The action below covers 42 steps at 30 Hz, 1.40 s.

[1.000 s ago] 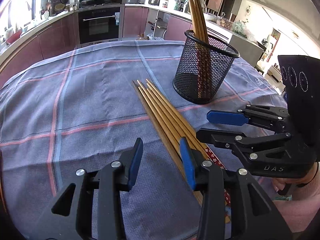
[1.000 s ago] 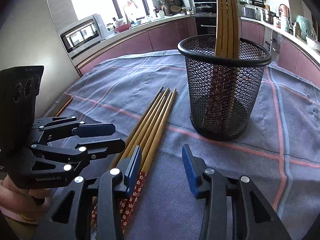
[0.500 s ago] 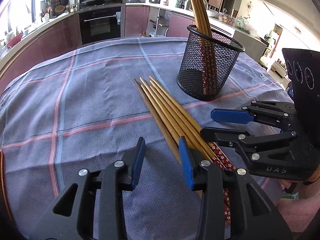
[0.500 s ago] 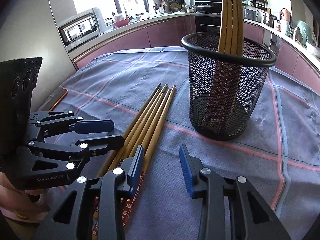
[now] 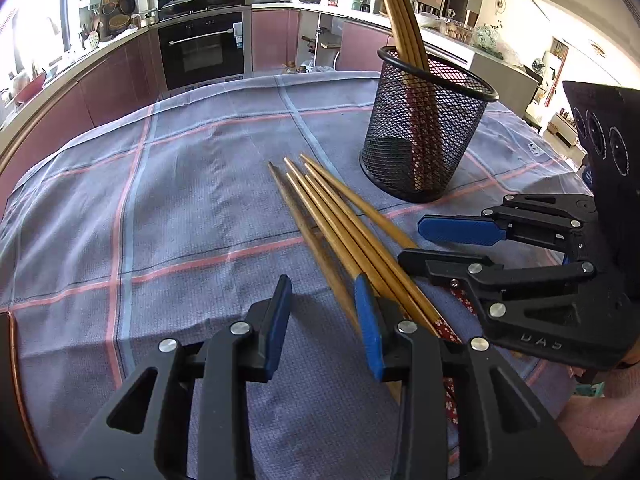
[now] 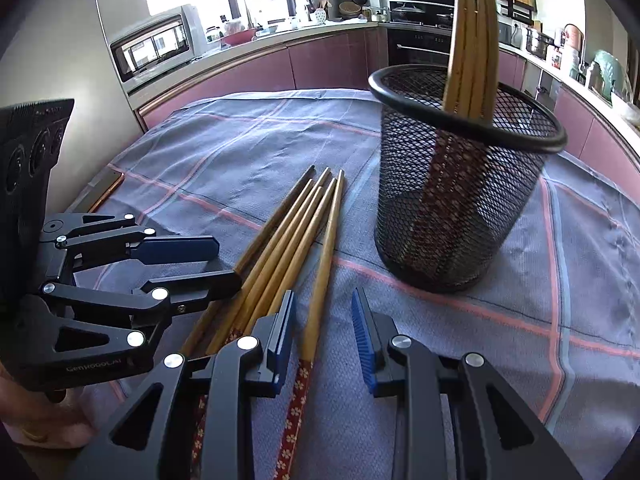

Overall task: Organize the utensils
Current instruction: 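Close the left tool on a chopstick while the right tool grasps another chopstick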

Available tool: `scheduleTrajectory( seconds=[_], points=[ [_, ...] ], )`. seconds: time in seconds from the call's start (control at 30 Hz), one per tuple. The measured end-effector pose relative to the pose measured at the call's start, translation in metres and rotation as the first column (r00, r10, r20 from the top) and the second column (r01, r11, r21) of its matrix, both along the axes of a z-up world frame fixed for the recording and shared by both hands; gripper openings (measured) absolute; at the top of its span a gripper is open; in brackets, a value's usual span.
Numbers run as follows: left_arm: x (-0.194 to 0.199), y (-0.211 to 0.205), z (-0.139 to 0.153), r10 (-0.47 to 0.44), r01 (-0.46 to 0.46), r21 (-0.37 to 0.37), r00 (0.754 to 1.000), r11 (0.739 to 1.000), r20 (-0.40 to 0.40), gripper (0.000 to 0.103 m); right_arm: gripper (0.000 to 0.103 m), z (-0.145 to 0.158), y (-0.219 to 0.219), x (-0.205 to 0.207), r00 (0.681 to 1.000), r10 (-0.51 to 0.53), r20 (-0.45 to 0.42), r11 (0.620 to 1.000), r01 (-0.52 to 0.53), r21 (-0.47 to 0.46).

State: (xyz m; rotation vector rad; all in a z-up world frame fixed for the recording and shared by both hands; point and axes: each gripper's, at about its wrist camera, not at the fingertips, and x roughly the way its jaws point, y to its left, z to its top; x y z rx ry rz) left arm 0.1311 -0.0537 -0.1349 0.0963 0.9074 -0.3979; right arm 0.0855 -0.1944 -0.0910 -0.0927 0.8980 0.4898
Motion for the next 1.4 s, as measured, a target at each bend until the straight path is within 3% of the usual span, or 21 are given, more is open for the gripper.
scheduleTrajectory(
  seconds=[0.2,0.3,0.63,0.93,1.2,1.4],
  points=[
    [0.004,-0.003,-0.001,-0.008,0.008,-0.011,1.0,1.0,-0.006,0.014,0.01,-0.001,-0.005,0.007,1.0,-0.021,-0.012,0.999,0.022,0.029],
    [0.005,-0.003,-0.001,-0.001,0.001,-0.017,1.0,1.0,-0.006,0.014,0.006,-0.002,-0.011,0.008,0.999,-0.034,-0.029,0.997,0.036,0.068],
    [-0.004,0.007,0.002,0.026,-0.026,-0.047,1.0,0.999,-0.003,0.009,0.006,0.007,-0.022,0.002,1.0,-0.024,-0.01,0.989,0.025,0.149],
    [-0.018,0.008,0.008,-0.002,0.003,-0.068,1.0,0.998,0.009,0.007,0.006,0.008,-0.011,-0.008,0.998,0.057,-0.011,0.99,-0.055,0.129],
    [-0.015,0.001,0.0,-0.041,0.04,-0.06,0.999,0.997,-0.014,0.008,0.007,0.004,-0.008,-0.004,0.998,0.06,-0.034,0.994,-0.057,0.099],
    [-0.006,0.0,-0.004,-0.059,0.056,-0.066,0.997,0.996,-0.04,0.015,0.007,-0.001,-0.007,0.002,0.997,0.065,-0.046,0.994,-0.06,0.095]
  ],
)
